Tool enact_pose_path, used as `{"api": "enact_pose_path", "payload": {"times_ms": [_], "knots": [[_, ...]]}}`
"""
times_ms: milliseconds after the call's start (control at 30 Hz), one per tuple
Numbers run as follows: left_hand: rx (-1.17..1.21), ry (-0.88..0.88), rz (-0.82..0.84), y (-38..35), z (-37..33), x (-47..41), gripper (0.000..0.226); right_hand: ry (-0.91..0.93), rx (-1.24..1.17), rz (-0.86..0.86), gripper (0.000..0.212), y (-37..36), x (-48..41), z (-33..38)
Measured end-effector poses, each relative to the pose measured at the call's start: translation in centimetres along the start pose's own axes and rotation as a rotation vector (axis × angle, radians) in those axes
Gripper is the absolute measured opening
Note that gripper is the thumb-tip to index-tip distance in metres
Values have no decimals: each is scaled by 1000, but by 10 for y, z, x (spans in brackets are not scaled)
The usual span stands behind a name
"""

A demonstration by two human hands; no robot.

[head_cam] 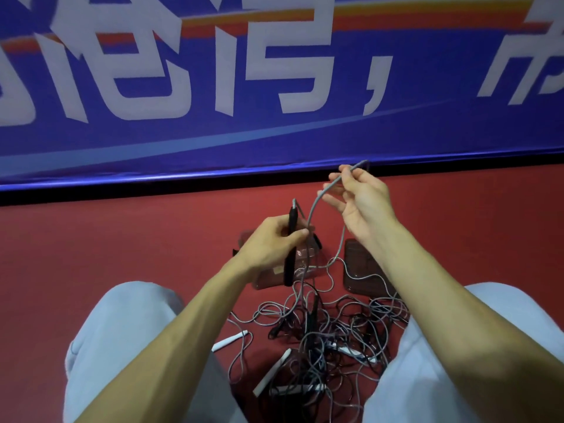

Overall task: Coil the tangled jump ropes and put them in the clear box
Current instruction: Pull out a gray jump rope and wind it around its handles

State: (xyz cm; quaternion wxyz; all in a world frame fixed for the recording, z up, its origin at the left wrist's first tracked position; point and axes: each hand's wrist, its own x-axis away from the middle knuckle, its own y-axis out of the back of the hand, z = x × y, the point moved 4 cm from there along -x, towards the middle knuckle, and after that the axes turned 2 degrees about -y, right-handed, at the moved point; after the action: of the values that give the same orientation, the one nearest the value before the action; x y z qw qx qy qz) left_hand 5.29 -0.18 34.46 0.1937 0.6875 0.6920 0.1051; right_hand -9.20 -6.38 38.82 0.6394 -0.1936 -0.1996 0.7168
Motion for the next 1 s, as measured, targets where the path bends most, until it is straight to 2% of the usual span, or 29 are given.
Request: {"api": "enact_pose_path", "payload": {"times_ms": [100, 233, 333, 400, 467, 567, 667, 733, 800, 867, 1000], "knots": [[69, -48, -94, -2, -2, 1, 7, -130, -217, 26, 17, -3, 2, -2], [205, -84, -181, -1, -10, 4, 9, -173, -241, -14, 17, -3, 1, -5], [549, -20, -273, 9, -16, 6, 3, -182, -56, -29, 20, 0, 0, -12], [750, 8, -312, 20, -20, 5, 1, -238, 82, 19, 23, -2, 3, -19], [884, 16, -331, 32, -23, 5, 1, -265, 228, 94, 20, -6, 7, -25], [1049, -5, -362, 48, -25, 7, 3, -192, 568, 199, 19, -12, 11, -37], [1214, -5, -375, 57, -24, 9, 6, -126, 843, 390, 31, -19, 16, -56], [1308, 8, -385, 61, -24, 10, 8, -166, 905, 557, 27, -24, 22, -69], [1374, -9, -409, 67, -24, 11, 9, -120, 1008, 644, 21, -27, 21, -76], [1385, -42, -453, 72, -22, 12, 13, -37, 1130, 599, 18, -28, 13, -80], [1178, -72, -543, 73, -16, 14, 14, 73, 1338, 320, 19, -20, 0, -77]]}}
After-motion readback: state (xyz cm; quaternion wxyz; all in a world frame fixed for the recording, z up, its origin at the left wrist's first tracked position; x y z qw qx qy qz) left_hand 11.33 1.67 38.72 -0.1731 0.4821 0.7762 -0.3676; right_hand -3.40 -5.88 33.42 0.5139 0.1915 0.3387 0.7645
